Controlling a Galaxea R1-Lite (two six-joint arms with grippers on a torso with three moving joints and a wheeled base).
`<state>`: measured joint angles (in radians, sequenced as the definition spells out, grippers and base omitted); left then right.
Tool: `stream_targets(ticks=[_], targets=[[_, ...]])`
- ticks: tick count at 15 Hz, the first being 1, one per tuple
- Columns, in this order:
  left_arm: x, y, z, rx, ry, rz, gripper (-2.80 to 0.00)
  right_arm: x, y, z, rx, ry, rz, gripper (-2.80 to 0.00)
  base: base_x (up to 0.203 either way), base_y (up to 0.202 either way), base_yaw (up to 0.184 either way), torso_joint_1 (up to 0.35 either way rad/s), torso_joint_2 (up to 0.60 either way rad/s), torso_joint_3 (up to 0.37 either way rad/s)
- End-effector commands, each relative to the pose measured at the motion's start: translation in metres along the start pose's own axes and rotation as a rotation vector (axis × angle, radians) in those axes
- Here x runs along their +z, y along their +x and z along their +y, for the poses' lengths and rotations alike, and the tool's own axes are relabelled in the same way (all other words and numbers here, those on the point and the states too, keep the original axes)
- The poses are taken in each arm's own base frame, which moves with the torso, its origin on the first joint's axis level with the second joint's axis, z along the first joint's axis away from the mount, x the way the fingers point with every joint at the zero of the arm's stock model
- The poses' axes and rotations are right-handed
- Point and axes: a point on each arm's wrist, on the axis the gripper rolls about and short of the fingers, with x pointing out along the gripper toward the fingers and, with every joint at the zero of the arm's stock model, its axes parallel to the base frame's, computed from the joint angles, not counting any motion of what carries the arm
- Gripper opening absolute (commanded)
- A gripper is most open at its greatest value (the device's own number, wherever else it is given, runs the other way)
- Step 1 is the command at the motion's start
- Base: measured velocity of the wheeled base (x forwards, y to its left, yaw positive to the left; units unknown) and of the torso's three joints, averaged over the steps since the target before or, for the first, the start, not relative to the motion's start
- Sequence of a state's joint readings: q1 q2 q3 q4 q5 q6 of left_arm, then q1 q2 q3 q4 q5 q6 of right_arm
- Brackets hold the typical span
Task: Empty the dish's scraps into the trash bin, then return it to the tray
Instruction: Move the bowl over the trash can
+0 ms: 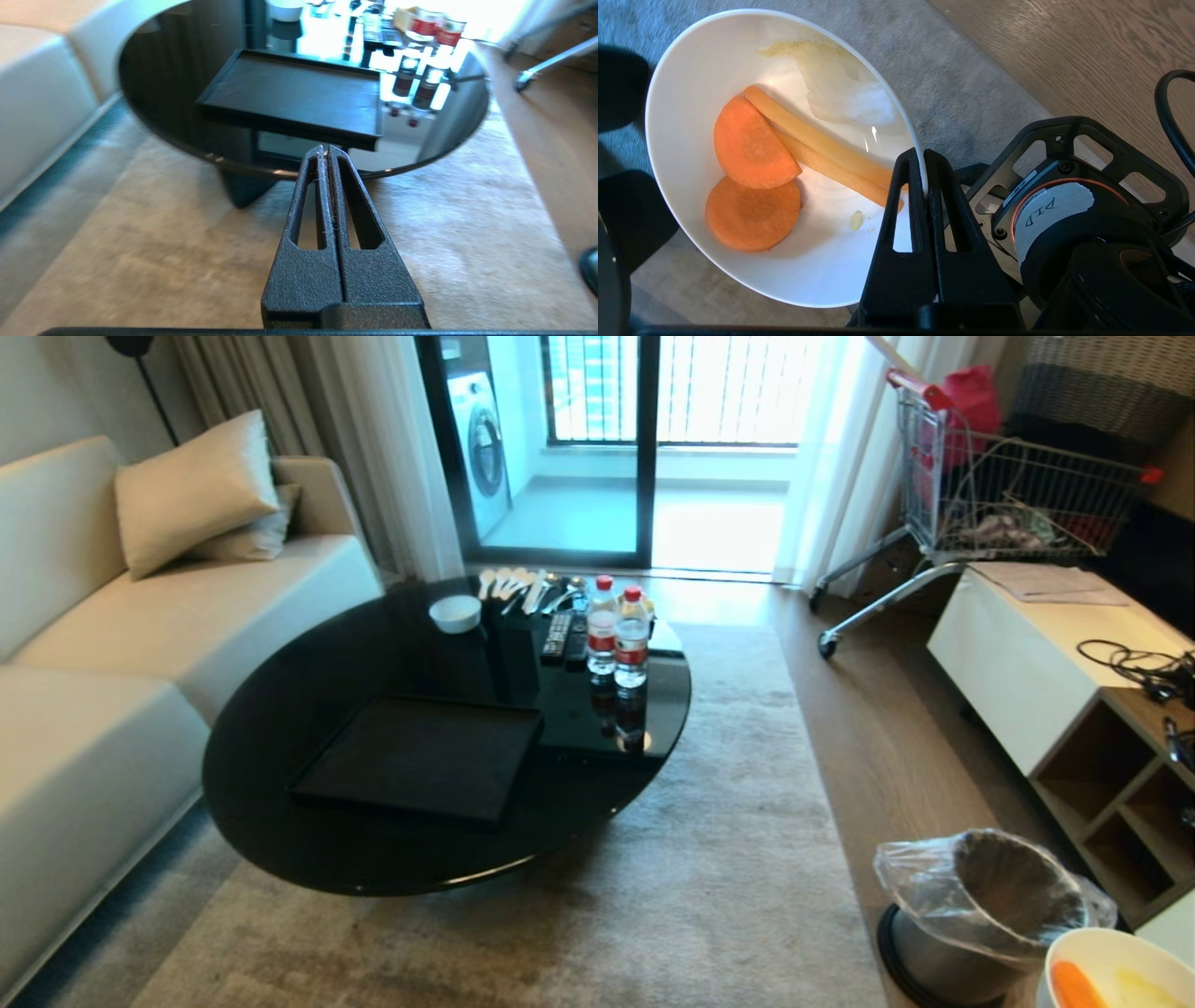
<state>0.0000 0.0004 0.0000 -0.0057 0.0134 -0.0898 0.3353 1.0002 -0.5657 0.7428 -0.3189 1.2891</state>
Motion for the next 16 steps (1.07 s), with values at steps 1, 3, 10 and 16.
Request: stream_targets(ticks=[1, 3, 10, 16], targets=[[0.0, 0.0, 0.0, 0.0, -0.001, -0.001, -2.8, -0.0002, -0.0002, -0.001, -0.002, 0.006, -0.001, -2.8, 0.001, 0.011, -0.168, 0.003, 0.0, 0.005], [0.0, 0.0, 0.0, 0.0, -0.001, -0.001, -2.8, -0.0002, -0.0003, -0.0013, -0.003, 0.006, -0.002, -2.8, 0.001, 0.01, -0.171, 0.006, 0.0, 0.0], [0.0, 0.0, 0.0, 0.0, -0.001, -0.001, -2.8, -0.0003, 0.0001, -0.0013, -0.004, 0.007, -0.001, -2.8, 0.001, 0.01, -0.167, 0.001, 0.0, 0.002], [0.0, 0.0, 0.0, 0.0, -0.001, -0.001, -2.8, -0.0001, -0.0001, -0.001, -0.004, 0.008, -0.003, -2.8, 0.001, 0.009, -0.167, 0.002, 0.0, 0.004]])
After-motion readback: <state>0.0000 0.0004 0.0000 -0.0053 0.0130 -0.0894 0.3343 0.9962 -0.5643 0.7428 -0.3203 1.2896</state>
